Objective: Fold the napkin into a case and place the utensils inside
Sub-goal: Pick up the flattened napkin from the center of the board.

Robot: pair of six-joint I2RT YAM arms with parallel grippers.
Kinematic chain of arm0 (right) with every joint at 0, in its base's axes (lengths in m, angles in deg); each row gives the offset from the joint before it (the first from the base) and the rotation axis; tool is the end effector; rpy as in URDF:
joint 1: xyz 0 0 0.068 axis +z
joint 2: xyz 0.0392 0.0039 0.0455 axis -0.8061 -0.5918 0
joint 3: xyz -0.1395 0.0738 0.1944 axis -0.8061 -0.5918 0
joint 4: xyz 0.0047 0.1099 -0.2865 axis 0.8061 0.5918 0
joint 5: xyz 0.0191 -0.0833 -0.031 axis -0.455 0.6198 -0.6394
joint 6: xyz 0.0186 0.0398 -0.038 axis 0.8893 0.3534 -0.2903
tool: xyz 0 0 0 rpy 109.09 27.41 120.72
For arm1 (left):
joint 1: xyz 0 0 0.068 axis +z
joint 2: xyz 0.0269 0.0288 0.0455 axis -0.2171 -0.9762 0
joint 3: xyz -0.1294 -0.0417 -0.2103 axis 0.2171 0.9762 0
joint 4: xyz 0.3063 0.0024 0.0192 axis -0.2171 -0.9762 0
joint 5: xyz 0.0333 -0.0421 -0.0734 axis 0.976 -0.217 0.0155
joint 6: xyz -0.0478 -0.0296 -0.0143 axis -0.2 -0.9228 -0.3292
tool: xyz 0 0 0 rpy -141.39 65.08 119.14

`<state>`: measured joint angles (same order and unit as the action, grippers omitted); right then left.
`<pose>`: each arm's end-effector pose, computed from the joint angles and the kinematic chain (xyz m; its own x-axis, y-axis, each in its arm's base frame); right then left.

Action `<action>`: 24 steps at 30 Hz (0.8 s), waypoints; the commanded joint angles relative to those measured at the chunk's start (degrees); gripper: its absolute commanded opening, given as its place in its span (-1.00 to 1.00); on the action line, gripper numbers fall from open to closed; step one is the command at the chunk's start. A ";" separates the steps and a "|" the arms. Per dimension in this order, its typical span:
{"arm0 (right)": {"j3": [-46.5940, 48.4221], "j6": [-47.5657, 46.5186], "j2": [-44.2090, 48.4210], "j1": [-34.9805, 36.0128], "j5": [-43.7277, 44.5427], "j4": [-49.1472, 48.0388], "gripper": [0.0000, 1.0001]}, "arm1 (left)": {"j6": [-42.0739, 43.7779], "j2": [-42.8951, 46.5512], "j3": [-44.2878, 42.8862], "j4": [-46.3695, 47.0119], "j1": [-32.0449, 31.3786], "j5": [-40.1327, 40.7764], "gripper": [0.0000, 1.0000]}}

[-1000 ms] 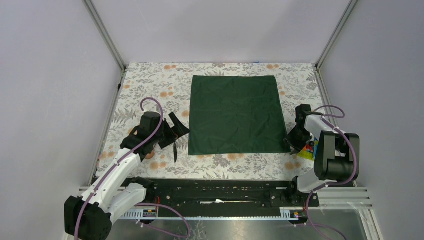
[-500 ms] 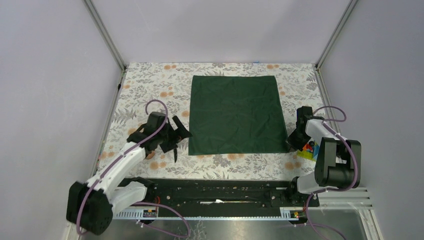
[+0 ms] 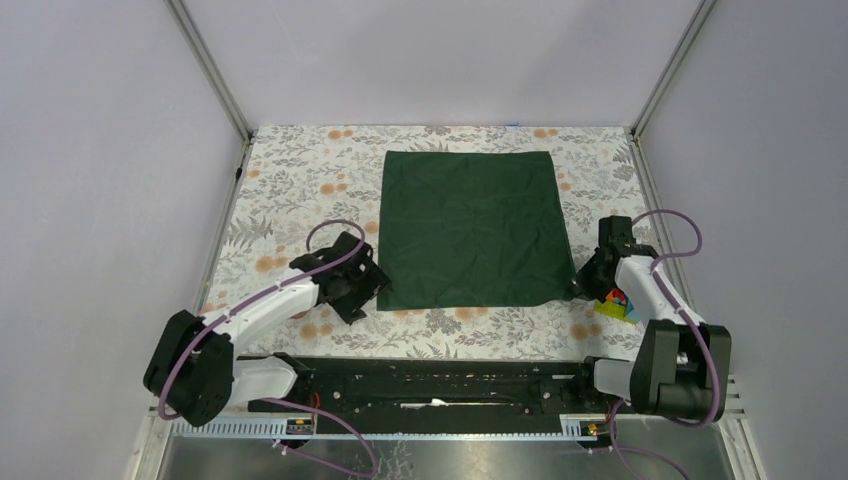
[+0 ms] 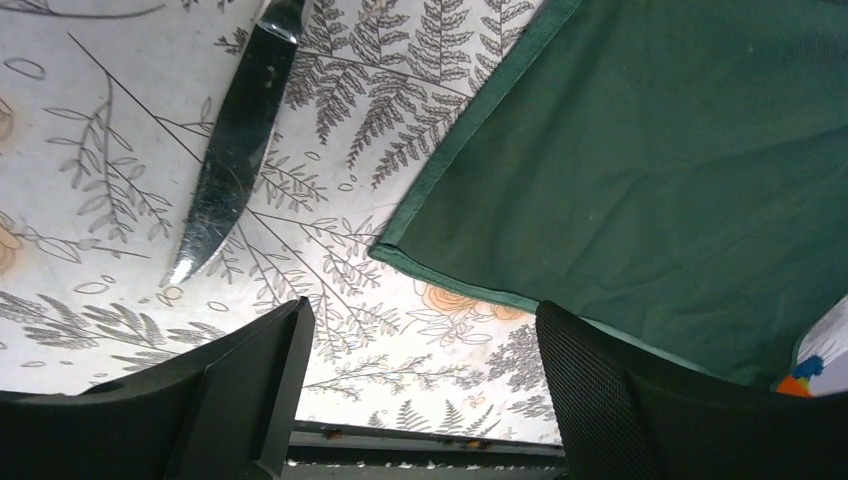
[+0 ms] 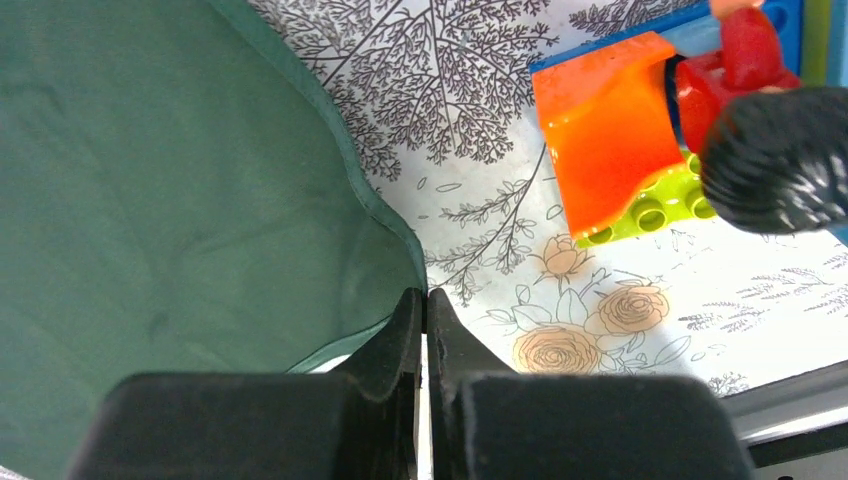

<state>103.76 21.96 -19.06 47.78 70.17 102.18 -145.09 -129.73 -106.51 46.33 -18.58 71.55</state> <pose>0.2688 -0.0296 0.1247 -0.6844 0.6492 -0.3318 0.6269 0.7564 0.1869 0.2248 -0.1349 0.1325 -0.7266 -0.6734 -0.1360 -0.5882 0.7121 -0.3834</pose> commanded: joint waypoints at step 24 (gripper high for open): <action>-1.59 -3.64 11.01 0.40 -9.22 -2.90 -1.00 | -19.56 -12.20 -7.50 -6.54 -6.57 10.15 0.19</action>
<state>102.75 19.67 -8.98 47.83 61.62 100.36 -159.80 -139.17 -110.49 43.27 -24.54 79.66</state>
